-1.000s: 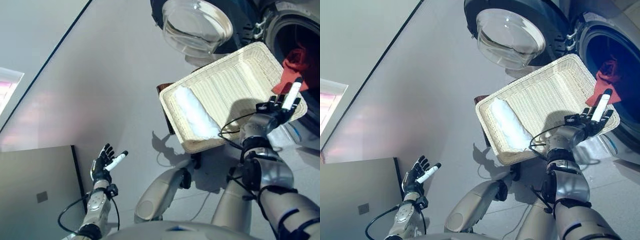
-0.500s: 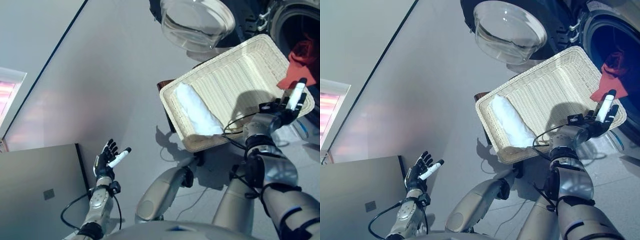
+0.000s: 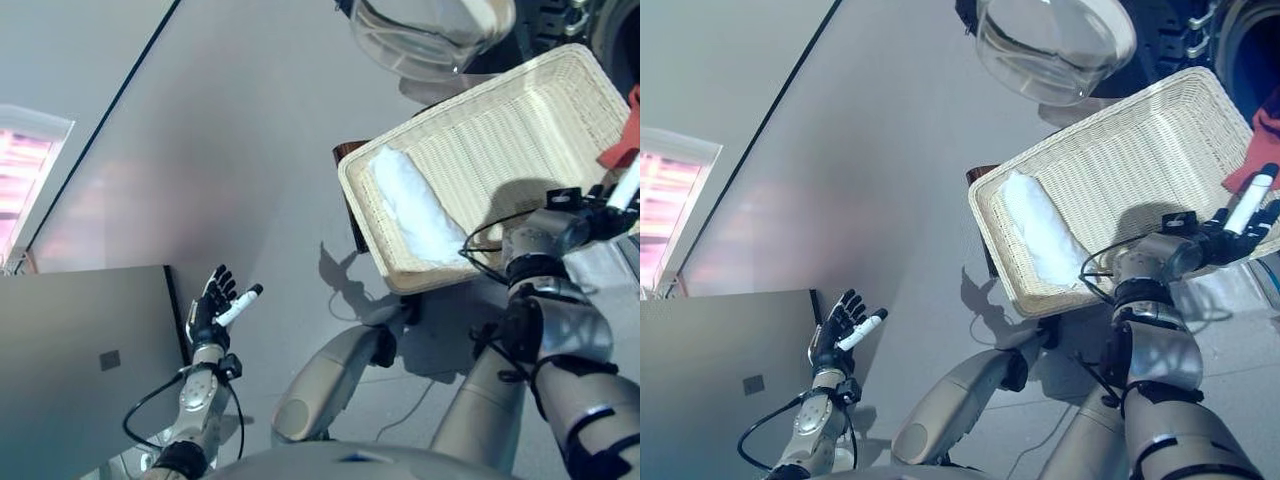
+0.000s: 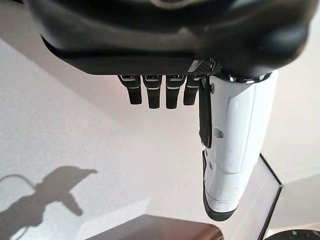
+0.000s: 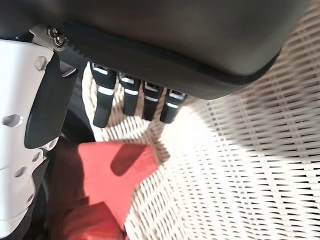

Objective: Pick up the clothes and place them into the washing machine

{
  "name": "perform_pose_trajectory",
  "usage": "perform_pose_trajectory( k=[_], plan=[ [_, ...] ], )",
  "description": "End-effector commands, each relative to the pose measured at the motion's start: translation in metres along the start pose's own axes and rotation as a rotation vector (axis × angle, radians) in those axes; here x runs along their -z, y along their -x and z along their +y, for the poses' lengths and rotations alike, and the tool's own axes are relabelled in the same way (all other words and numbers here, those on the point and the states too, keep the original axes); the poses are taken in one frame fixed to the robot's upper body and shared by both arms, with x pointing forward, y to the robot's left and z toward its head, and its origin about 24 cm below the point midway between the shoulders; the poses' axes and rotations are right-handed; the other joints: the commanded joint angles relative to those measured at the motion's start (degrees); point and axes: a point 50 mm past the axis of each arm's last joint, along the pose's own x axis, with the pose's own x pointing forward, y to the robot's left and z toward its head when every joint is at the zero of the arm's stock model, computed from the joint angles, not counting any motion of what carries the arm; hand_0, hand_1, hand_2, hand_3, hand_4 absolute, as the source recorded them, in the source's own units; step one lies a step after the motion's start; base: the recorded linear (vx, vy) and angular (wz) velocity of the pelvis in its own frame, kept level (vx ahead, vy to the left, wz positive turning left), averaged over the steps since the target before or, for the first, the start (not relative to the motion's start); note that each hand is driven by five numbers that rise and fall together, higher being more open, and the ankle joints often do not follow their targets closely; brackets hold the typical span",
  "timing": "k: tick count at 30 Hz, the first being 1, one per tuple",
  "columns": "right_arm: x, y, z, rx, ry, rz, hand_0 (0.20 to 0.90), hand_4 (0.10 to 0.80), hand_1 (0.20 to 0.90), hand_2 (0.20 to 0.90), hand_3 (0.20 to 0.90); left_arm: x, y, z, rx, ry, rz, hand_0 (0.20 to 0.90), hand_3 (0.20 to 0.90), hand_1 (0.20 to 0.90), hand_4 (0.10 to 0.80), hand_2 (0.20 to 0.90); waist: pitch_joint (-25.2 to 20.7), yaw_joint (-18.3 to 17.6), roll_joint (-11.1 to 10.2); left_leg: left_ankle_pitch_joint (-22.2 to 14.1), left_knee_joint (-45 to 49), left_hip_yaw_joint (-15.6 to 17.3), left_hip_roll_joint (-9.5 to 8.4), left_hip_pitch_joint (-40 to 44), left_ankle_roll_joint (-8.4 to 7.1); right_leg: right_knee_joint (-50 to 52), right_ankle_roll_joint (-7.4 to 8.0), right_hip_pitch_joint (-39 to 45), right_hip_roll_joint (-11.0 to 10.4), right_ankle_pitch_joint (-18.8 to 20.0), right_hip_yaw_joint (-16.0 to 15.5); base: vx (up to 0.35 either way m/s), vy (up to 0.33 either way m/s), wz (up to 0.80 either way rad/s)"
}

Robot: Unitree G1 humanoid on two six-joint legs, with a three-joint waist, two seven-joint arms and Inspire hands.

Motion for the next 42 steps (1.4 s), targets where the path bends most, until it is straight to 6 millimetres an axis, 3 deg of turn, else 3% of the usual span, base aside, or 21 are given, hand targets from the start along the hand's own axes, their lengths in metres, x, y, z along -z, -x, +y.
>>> perform_pose_trajectory(
  k=[1,8,11,12,15,21,22,23,24,29,42],
  plan=[
    [-0.038,0.001,0.084,-0.277,0.122,-0.102,0.2,0.3,0.2,0.2,0.2,-0.033,-0.008,0.048,-0.179,-0.052,-0.165,0.9,0.9,0.9,0.8,0.9,-5.22,4.8,4.33,-3.06,4.61,0.15,-2.42,-6.23,-3.84,-1.48,-1.94,3.61,-2.19,-1.68,0.21,0.116,0.042,0.06],
    [-0.047,0.005,0.106,-0.326,0.219,-0.134,0.2,0.3,0.2,0.2,0.2,-0.035,-0.004,0.053,-0.203,-0.057,-0.177,0.9,0.9,0.9,0.8,0.9,-7.46,7.05,4.08,-4.23,4.66,-0.31,-4.22,-5.34,-4.11,1.38,-1.36,4.15,-4.07,-4.14,0.12,0.019,0.031,0.17],
    [-0.048,0.007,0.112,-0.352,0.218,-0.14,0.2,0.3,0.2,0.2,0.2,-0.034,-0.003,0.057,-0.223,-0.057,-0.175,0.9,0.9,0.9,0.8,0.9,-7.7,7.6,4.34,-3.13,4.56,0.36,-4.08,-5.77,-3.64,2.16,-1.48,3.52,-4.34,-3.41,-0.81,-0.021,0.016,0.15],
    [-0.05,0.008,0.115,-0.364,0.209,-0.141,0.2,0.3,0.2,0.2,0.2,-0.034,-0.002,0.057,-0.227,-0.046,-0.176,0.9,0.9,0.9,0.8,0.9,-8.24,7.84,3.99,-4.38,4.89,-0.22,-4.54,-5.42,-3.81,2.86,-1.18,3.86,-4.66,-4.8,-0.21,-0.098,0.029,0.04],
    [-0.055,0.008,0.118,-0.375,0.196,-0.159,0.2,0.3,0.2,0.2,0.2,-0.033,-0.001,0.06,-0.235,-0.052,-0.168,0.9,0.9,0.9,0.8,0.9,-8.28,7.89,4.39,-3.43,5.54,0.32,-4.45,-5.74,-3.42,4.63,-1.47,3.39,-4.95,-4.49,-0.53,0.004,-0.002,0.1],
    [-0.056,0.004,0.108,-0.369,0.152,-0.159,0.2,0.3,0.2,0.2,0.2,-0.028,-0.001,0.062,-0.237,-0.072,-0.139,0.9,0.9,0.9,0.8,0.9,-9.03,7.48,2.89,-4.66,6.15,-0.65,-5.36,-4.87,-3.53,5.74,-1.14,4.75,-5.22,-6.57,-0.36,-0.025,0.012,0.07],
    [-0.054,0.002,0.101,-0.355,0.154,-0.151,0.277,0.355,0.277,0.277,0.277,-0.028,-0.002,0.063,-0.244,-0.074,-0.135,0.9,0.9,0.9,0.8,0.9,-8.6,7.31,3.1,-3.48,6.01,-0.11,-4.94,-5.24,-3.33,5.66,-1.3,4.44,-5.17,-5.46,-1.12,-0.122,0.042,-0.05],
    [-0.053,0.002,0.099,-0.351,0.13,-0.144,0.65,0.622,0.65,0.65,0.65,-0.029,-0.003,0.063,-0.238,-0.073,-0.141,0.9,0.9,0.9,0.8,0.9,-8.44,7.1,3.13,-3.17,5.69,-0.3,-4.75,-5.17,-3.34,5.53,-1.26,4.56,-4.85,-5.04,-1.03,-0.16,0.055,-0.07],
    [-0.051,0.003,0.097,-0.355,0.105,-0.134,0.9,0.8,0.9,0.9,0.9,-0.029,-0.003,0.062,-0.235,-0.065,-0.144,0.9,0.9,0.9,0.8,0.9,-8.16,6.9,3.28,-3.02,5.72,-0.03,-4.63,-5.17,-3.37,5.74,-1.31,4.58,-4.83,-4.94,-1.04,-0.078,0.029,-0.05],
    [-0.04,-0.001,0.073,-0.291,0.059,-0.104,0.9,0.8,0.9,0.9,0.9,-0.021,-0.001,0.057,-0.217,-0.058,-0.109,0.9,0.9,0.9,0.8,0.9,-7.9,6.31,3.71,-3.14,6.57,0.85,-4.73,-5.93,-3.38,7.58,-1.77,3.28,-4.55,-6.08,-0.42,-0.018,0.016,-0.03],
    [-0.023,-0.003,0.046,-0.222,0.071,-0.055,0.9,0.8,0.9,0.9,0.9,-0.011,0.007,0.053,-0.184,-0.063,-0.075,0.9,0.9,0.9,0.8,0.9,-9.9,7.33,5.08,-5.68,9.26,2.12,-5.4,-8.1,-3.66,11.01,-2.09,-0.86,-5.03,-8.85,4.2,0.005,0.021,-0.03]
  ],
)
